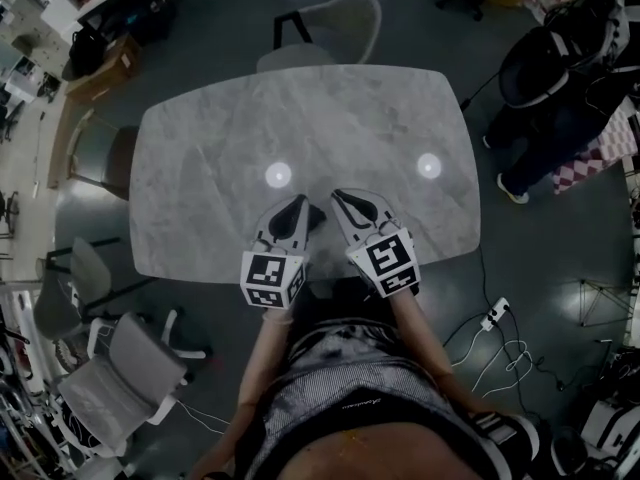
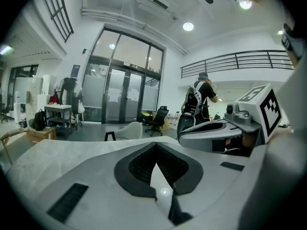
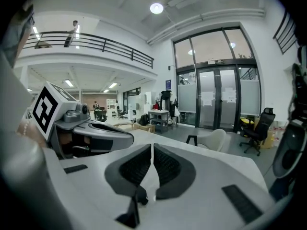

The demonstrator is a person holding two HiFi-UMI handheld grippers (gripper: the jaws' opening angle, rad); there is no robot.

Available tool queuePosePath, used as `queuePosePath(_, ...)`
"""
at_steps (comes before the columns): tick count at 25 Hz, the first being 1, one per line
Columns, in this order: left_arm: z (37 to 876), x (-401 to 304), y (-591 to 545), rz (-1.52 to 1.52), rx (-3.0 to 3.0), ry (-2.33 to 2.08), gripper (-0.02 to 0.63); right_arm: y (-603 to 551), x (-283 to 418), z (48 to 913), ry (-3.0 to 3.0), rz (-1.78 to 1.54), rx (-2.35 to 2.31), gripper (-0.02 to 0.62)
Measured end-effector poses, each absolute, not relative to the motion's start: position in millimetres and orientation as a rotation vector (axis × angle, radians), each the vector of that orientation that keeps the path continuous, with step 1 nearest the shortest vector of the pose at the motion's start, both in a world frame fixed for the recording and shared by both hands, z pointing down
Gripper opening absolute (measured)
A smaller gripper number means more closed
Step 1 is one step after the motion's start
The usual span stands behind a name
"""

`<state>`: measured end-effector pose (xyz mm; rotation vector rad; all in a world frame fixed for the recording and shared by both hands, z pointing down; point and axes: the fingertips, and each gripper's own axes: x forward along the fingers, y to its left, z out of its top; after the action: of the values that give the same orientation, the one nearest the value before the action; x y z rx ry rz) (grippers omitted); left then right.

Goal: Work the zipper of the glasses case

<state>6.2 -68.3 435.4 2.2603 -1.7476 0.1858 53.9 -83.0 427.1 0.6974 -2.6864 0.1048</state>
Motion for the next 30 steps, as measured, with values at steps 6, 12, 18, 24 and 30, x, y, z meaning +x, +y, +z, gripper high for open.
queuePosePath(6, 436.2, -7.7, -74.2, 0.191, 2.344, -1.647, -0.005, -86.4, 34.6, 428.4, -2.661, 0.125, 0.789, 0.067)
queuePosePath(12, 444.1, -23.7, -82.7, 0.205, 2.377, -1.562, -0.005, -91.6, 14.6, 436.2, -2.626, 0.163, 0.839, 0.067)
queuePosePath(18, 451.1, -34.2, -85.7, 0.211, 2.396, -1.515, -0.005, -93.5, 2.3, 444.7, -2.586, 0.179, 0.872, 0.067)
queuePosePath(24, 461.0, -34.7, -88.5, 0.250, 2.414, -1.458, -0.005, -98.3, -0.6, 452.7, -2.551, 0.182, 0.881, 0.067)
queuePosePath(30, 474.8, -33.9, -83.6, 0.324, 2.425, -1.423, -0.005, -98.9, 8.0, 458.2, -2.518, 0.205, 0.918, 0.067)
